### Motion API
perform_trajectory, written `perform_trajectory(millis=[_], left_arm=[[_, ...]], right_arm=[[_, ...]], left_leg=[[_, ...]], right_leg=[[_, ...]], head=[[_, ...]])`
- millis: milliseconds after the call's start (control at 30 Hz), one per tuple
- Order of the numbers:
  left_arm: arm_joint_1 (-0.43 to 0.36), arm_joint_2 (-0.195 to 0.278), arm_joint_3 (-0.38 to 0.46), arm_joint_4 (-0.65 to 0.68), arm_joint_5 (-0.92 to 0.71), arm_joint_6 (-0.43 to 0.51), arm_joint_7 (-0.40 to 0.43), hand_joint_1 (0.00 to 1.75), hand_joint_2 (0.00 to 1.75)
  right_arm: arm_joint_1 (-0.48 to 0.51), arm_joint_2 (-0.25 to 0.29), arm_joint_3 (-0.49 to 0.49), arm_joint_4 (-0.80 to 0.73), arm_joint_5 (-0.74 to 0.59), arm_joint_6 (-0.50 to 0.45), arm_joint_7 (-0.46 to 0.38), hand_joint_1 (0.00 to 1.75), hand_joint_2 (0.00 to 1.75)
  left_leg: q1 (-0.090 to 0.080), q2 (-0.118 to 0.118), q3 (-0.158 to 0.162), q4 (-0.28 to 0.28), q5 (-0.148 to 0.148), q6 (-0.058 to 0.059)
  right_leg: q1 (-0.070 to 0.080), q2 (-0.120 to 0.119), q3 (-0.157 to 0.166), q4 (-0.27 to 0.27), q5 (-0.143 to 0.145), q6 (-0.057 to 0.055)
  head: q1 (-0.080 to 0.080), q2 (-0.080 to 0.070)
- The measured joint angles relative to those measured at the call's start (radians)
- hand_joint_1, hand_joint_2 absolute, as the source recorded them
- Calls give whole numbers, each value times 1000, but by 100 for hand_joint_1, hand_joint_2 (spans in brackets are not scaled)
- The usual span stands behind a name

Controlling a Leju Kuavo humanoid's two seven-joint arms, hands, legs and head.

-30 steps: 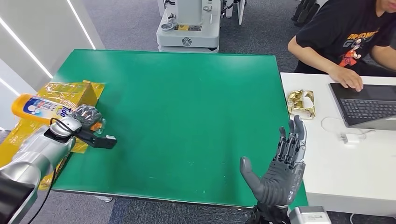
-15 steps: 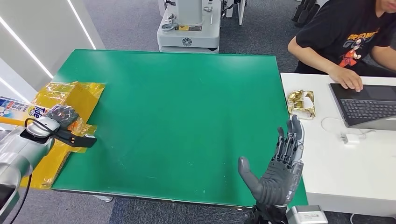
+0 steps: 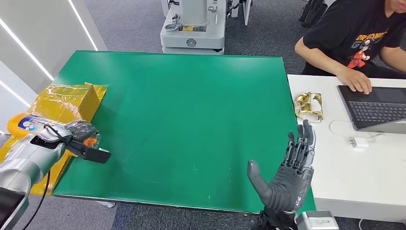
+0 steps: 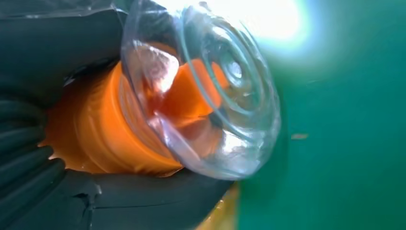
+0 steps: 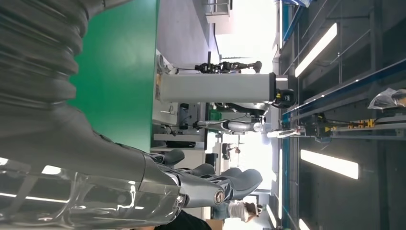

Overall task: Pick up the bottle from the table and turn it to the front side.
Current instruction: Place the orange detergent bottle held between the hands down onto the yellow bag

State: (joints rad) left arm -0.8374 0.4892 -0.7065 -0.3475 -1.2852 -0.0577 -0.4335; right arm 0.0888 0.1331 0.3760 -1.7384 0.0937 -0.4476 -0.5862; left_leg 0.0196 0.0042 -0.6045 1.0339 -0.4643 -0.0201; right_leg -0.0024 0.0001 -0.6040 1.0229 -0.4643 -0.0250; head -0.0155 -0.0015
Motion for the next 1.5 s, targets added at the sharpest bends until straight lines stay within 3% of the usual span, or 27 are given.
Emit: perform_trajectory(millis=[567, 600, 700, 733, 1500], left_arm=[[13, -11, 0, 0, 77, -24, -49, 175, 175], [13, -10, 0, 0, 78, -23, -50, 164, 175], [15, -9, 0, 0, 86, -23, -51, 34, 175], [16, -9, 0, 0, 91, -24, -53, 0, 175], [17, -1, -35, -28, 141, 14, -45, 0, 175]], right_arm=[[2, 0, -2, 0, -10, -2, 1, 0, 175], [2, 0, -2, 0, -10, -2, 1, 0, 175], [2, 0, -2, 0, -11, 0, 1, 0, 175], [3, 0, -2, 0, -11, 0, 1, 0, 175], [0, -3, 0, 15, -33, 10, 8, 0, 175]], left_leg=[[0, 0, 4, 0, 0, 0], [0, 0, 4, 0, 0, 0], [0, 0, 4, 0, 0, 0], [0, 0, 4, 0, 0, 0], [0, 1, 6, -1, 0, 0]], right_leg=[[0, -1, 3, 1, 0, 0], [0, -1, 3, 1, 0, 0], [0, -1, 3, 1, 0, 0], [0, -1, 4, 1, 0, 0], [0, 0, 6, 1, 0, 0]], head=[[0, 0], [0, 0], [0, 0], [0, 0], [0, 0]])
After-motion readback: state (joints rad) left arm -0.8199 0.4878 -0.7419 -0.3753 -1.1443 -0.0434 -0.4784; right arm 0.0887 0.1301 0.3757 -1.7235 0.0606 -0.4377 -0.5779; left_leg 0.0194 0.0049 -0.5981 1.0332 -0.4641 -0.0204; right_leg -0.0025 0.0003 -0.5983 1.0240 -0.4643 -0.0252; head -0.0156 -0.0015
